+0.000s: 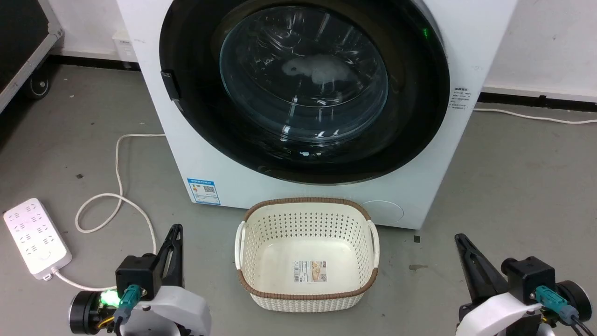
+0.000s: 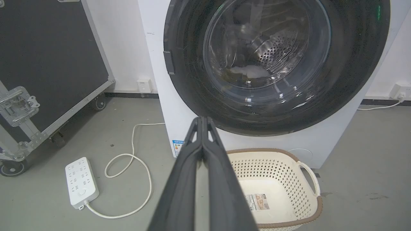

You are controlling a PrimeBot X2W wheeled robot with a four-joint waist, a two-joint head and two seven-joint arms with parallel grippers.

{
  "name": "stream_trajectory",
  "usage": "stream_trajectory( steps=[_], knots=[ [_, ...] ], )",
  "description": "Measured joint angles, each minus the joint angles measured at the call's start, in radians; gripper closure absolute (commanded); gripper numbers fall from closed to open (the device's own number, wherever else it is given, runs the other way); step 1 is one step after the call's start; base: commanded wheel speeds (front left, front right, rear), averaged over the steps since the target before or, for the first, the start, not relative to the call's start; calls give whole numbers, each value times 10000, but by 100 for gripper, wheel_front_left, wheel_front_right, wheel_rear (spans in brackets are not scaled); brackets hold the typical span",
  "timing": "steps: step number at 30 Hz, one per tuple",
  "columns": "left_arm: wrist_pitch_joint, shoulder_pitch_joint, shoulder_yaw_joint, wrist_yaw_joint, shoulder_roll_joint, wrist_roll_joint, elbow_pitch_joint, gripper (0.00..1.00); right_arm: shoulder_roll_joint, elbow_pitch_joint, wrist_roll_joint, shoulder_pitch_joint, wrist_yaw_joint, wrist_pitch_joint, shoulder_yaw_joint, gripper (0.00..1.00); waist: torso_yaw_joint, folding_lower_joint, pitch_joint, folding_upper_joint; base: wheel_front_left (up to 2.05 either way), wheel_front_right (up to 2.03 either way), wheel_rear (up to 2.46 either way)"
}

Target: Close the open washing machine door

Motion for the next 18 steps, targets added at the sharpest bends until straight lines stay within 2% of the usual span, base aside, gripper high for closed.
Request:
stream_trajectory(
  steps=[6,18],
  knots=[
    [82,3,107,-75,-201,270,15,100,0,-4,-73,-9,0,36,38,100,29,0,6,0,0,0,0],
    [82,4,121,-84,-217,324,17,100,0,-6,-73,-9,0,44,42,100,29,0,6,0,0,0,0]
  ],
)
